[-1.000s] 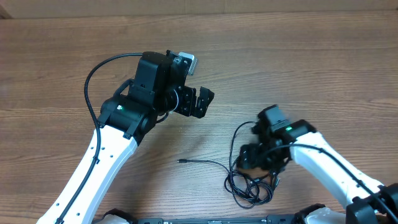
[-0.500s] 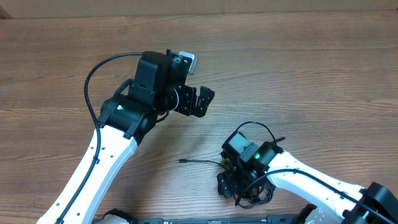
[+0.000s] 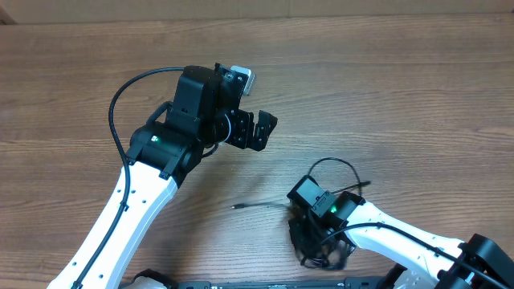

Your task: Untangle cables

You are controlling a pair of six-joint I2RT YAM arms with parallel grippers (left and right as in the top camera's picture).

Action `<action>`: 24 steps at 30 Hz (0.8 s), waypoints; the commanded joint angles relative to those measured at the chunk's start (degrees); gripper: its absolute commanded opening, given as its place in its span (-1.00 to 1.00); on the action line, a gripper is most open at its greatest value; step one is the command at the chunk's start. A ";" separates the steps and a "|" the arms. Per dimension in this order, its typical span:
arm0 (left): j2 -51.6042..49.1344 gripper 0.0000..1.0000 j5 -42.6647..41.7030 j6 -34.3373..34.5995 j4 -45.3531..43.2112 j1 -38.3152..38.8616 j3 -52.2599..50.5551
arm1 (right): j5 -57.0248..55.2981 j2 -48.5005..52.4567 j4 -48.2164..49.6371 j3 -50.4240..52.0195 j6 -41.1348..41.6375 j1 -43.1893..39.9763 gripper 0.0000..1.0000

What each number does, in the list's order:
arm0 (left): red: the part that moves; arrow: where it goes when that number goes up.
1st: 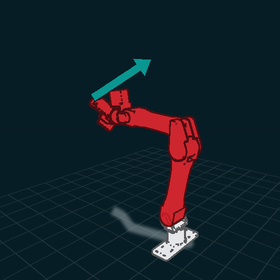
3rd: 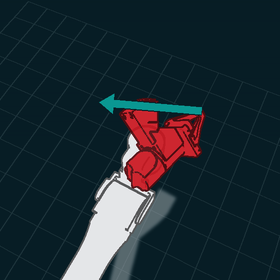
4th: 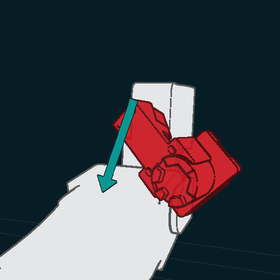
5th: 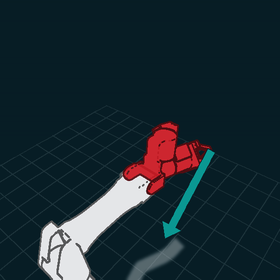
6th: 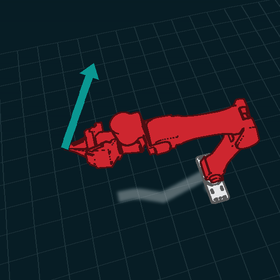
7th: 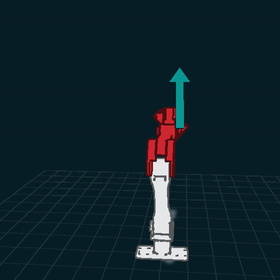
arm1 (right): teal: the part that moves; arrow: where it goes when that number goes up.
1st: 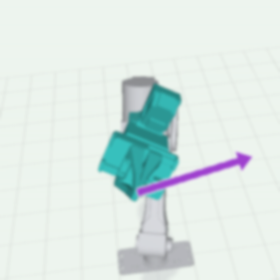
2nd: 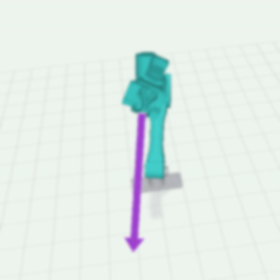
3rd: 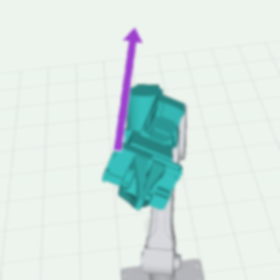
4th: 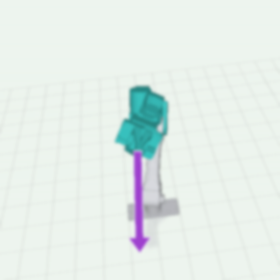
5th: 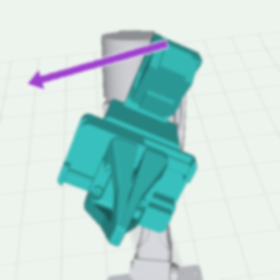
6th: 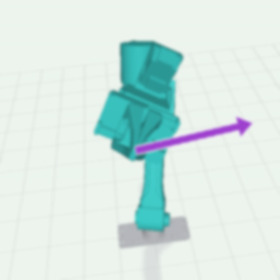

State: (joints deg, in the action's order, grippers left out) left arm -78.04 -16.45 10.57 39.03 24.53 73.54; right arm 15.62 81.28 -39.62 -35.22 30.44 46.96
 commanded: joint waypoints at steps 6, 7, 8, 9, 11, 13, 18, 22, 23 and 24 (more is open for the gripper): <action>-0.28 1.00 0.33 -0.48 0.55 -0.26 0.55 | -2.82 0.20 12.79 -0.68 10.34 -7.04 -0.93; -0.28 1.00 0.31 -0.46 1.03 -0.26 0.55 | -2.58 0.20 12.79 -1.62 10.32 -10.10 -0.92; -0.28 1.00 0.17 -0.46 1.40 -0.26 0.55 | -2.21 0.20 12.79 -2.40 10.29 -12.57 -0.93; -0.28 1.00 -0.13 -0.46 1.66 -0.26 0.55 | -1.64 0.17 12.81 -3.13 10.29 -14.75 -0.93; -0.28 1.00 -0.79 -0.46 1.86 -0.26 0.55 | 1.29 0.17 13.03 -5.38 10.23 -20.94 -0.92; -0.28 1.00 -4.07 -0.46 1.77 -0.24 0.55 | 9.07 0.17 15.63 -8.39 9.51 -28.41 -0.93; -0.31 1.00 -8.68 -0.46 2.27 -0.09 0.55 | 25.81 0.17 26.97 -12.22 10.84 -36.11 -0.92; -0.31 1.00 -8.66 -0.46 2.78 -0.09 0.55 | 32.87 0.17 34.67 -15.04 15.43 -38.10 -0.93; -0.31 0.99 -8.66 -0.46 2.75 -0.09 0.55 | 33.73 0.17 36.11 -15.67 16.52 -38.14 -0.93; -0.31 1.00 -8.66 -0.48 2.71 -0.09 0.55 | 34.64 0.17 37.57 -16.26 17.79 -38.14 -0.93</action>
State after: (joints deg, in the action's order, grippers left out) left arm -78.04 -23.38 10.57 41.82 24.53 73.54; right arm 41.21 81.60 -4.56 -48.38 43.75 9.13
